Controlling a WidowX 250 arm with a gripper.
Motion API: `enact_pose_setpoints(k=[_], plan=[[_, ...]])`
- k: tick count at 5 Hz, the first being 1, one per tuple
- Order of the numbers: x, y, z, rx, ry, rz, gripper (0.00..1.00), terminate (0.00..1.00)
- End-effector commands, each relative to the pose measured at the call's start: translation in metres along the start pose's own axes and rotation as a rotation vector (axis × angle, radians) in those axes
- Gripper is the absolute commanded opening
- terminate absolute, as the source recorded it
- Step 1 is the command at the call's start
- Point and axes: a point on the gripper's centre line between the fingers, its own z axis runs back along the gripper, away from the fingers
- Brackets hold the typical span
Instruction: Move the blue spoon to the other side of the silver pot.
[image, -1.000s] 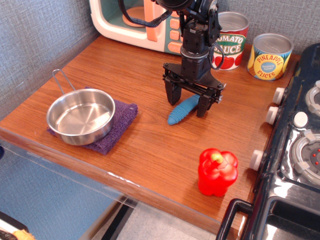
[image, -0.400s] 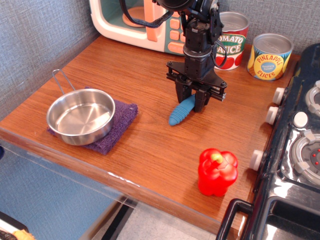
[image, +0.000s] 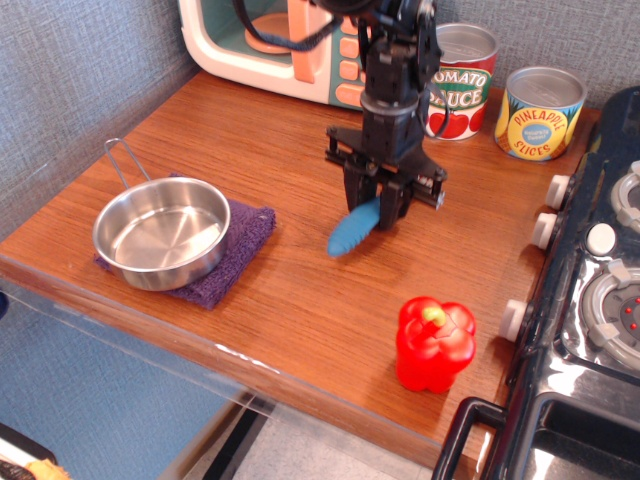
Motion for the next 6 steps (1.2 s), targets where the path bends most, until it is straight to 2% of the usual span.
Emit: enact_pose_setpoints(k=[1, 3, 4, 5, 6], plan=[[0.001, 0.099, 0.1, 0.051, -0.165, 0.196, 0.0, 0.0], [-0.033, 0.189, 0.08, 0.103, -0.079, 0.283, 0.0, 0.0], [-0.046, 0.218, 0.073, 0.124, -0.043, 0.261, 0.0, 0.0], [-0.06, 0.247, 0.063, 0.115, -0.019, 0.258, 0.0, 0.0], [-0.064, 0.26, 0.056, 0.109, 0.006, 0.245, 0.0, 0.0]])
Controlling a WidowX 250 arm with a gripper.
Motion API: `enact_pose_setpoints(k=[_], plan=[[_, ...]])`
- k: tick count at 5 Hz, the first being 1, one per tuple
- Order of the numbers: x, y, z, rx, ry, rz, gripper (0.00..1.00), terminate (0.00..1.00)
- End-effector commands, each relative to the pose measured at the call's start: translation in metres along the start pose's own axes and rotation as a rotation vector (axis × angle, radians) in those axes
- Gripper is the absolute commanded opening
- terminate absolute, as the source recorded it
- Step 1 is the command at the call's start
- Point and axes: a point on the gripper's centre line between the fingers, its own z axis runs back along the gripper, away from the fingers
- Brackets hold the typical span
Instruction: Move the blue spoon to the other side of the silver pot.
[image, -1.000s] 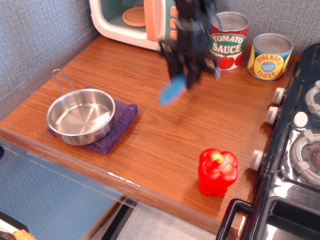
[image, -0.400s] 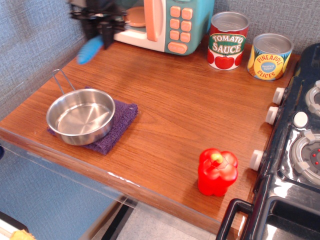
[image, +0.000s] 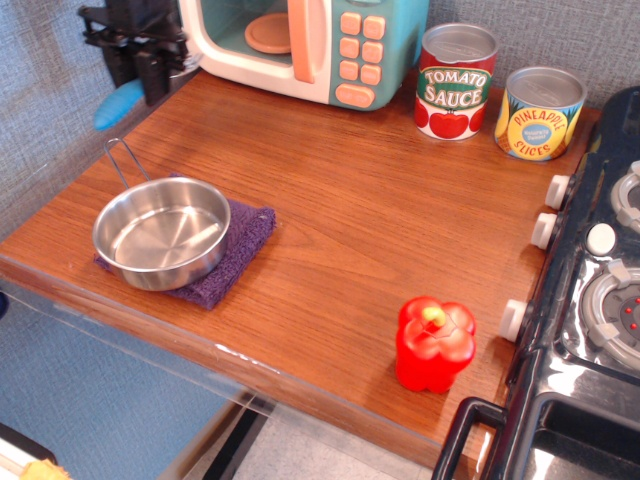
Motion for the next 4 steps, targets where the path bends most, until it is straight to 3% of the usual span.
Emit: enact_pose_setpoints(k=[1, 4], plan=[[-0.003, 0.028, 0.005, 0.023, 0.007, -0.014, 0.0, 0.0], [0.002, 0.003, -0.006, 0.049, 0.027, -0.066, 0.0, 0.0]])
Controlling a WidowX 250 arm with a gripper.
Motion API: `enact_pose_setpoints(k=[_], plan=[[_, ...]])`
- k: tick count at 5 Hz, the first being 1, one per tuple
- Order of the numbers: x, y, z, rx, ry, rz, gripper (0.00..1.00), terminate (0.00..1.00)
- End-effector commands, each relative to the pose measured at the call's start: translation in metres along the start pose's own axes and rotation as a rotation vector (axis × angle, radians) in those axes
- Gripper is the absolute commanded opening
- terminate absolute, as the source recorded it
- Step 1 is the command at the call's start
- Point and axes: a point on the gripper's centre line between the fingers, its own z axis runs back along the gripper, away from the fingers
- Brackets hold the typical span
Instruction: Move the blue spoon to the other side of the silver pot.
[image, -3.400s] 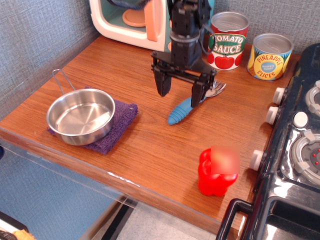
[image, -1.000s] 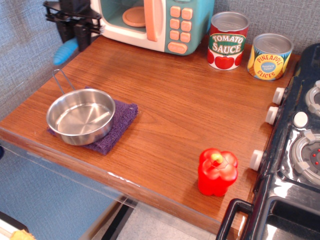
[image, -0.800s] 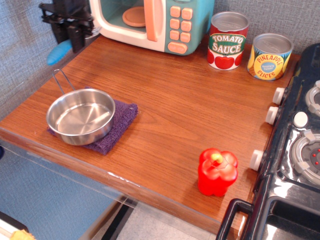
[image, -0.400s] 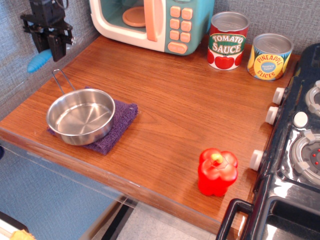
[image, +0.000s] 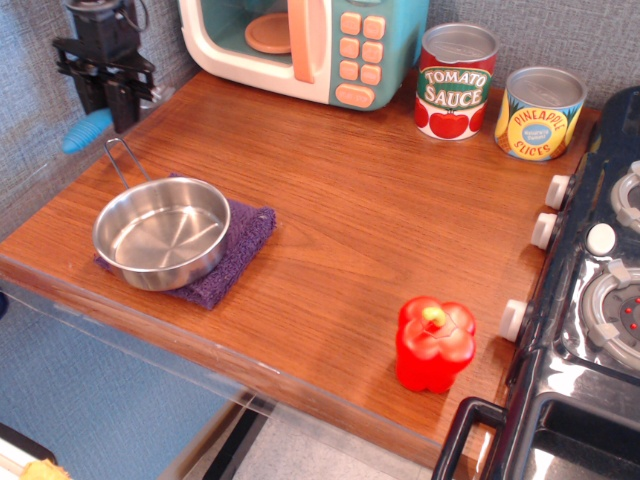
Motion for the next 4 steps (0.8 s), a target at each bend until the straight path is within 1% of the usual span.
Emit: enact_pose_setpoints(k=[1, 2, 3, 4], plan=[[0.006, -0.009, 0.018, 0.063, -0.033, -0.014, 0.0, 0.0], [0.004, -0.009, 0.017, 0.061, -0.026, 0.039, 1.0, 0.0], [0.003, -0.008, 0.023, 0.062, -0.045, 0.051, 1.0, 0.0], [0.003, -0.013, 0.043, 0.062, -0.12, 0.028, 1.0, 0.0]])
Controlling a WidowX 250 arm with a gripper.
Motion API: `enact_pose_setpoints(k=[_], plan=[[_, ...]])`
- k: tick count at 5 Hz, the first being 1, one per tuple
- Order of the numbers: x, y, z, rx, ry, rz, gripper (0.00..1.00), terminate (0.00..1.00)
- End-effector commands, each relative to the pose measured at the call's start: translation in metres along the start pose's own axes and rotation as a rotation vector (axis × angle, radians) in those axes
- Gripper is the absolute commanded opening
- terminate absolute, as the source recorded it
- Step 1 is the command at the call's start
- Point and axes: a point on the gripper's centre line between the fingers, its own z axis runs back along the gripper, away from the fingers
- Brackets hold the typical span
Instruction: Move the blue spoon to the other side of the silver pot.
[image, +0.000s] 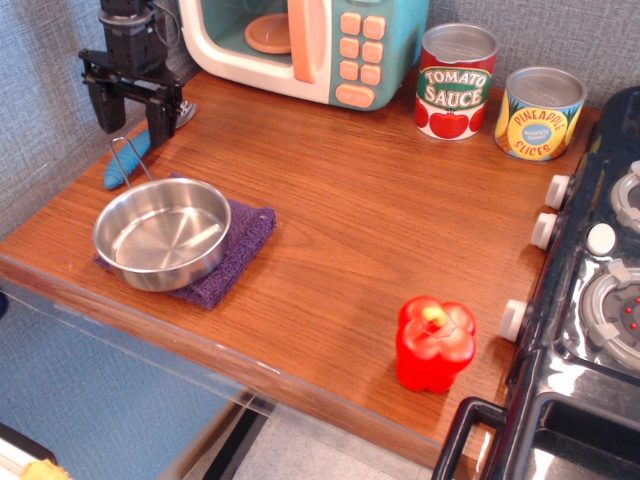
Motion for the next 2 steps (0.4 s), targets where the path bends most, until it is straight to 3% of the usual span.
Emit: enact_pose_setpoints(k=[1, 2], plan=[[0.0, -0.006, 0.081, 0.0, -0.245, -0.002, 1.0, 0.0], [0.002, -0.024, 0.098, -0.06, -0.291, -0.021, 1.0, 0.0]])
